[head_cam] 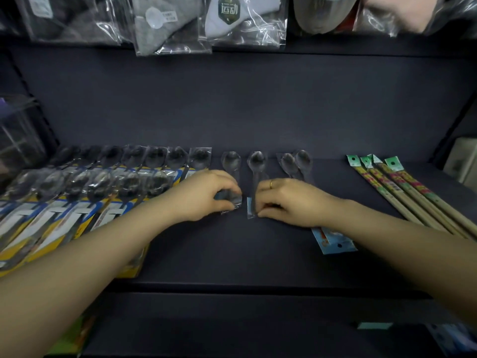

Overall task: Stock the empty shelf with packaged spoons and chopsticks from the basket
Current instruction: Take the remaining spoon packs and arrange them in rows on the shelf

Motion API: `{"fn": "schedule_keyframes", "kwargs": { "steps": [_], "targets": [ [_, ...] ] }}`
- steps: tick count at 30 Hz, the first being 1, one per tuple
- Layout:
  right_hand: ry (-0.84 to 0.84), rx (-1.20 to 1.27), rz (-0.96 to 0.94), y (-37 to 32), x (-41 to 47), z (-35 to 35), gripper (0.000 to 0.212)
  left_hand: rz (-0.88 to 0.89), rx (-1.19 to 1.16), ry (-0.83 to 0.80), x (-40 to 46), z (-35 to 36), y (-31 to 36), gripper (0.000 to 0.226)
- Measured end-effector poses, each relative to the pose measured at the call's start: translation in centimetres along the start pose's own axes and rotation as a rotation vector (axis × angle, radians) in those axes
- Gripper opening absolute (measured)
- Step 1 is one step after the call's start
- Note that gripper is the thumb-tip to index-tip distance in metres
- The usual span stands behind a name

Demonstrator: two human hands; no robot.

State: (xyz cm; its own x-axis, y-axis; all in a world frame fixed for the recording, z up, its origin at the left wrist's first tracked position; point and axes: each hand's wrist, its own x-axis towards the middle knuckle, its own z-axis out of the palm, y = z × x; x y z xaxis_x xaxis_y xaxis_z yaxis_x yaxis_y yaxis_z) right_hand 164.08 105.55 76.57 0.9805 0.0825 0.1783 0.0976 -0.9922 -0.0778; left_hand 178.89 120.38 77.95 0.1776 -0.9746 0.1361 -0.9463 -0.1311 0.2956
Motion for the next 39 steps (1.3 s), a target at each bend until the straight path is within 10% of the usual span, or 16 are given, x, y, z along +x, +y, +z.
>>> {"fn": "schedule_keyframes", "kwargs": {
  "steps": [4,9,26,32,39],
  "targets": [
    [0.011,0.375,0.227,-0.1,0.6,-0.6,0.045,-0.005,0.091,-0.106,0.3,0.3,-0.1,0.048],
    [-0.37,0.203,0.386,0.0,1.2,0.3,0.09,-0.011,0.148,-0.158,0.6,0.9,-0.9,0.045],
    [-0.303,0.188,0.393,-1.4,3.5,1.1,0.079,-0.001,0.192,-0.129,-0.1,0.6,-1.6,0.05],
    [0.339,0.11,0.633,2.2,-1.1,-2.7,0.02,0.009,0.209,-0.103,0.0,0.5,-0.2,0.069],
    [0.054,0.029,0.809,3.5,-2.7,-1.7,0.038,0.127,0.118,0.013,0.7,1.3,3.9,0.042]
  ]
}}
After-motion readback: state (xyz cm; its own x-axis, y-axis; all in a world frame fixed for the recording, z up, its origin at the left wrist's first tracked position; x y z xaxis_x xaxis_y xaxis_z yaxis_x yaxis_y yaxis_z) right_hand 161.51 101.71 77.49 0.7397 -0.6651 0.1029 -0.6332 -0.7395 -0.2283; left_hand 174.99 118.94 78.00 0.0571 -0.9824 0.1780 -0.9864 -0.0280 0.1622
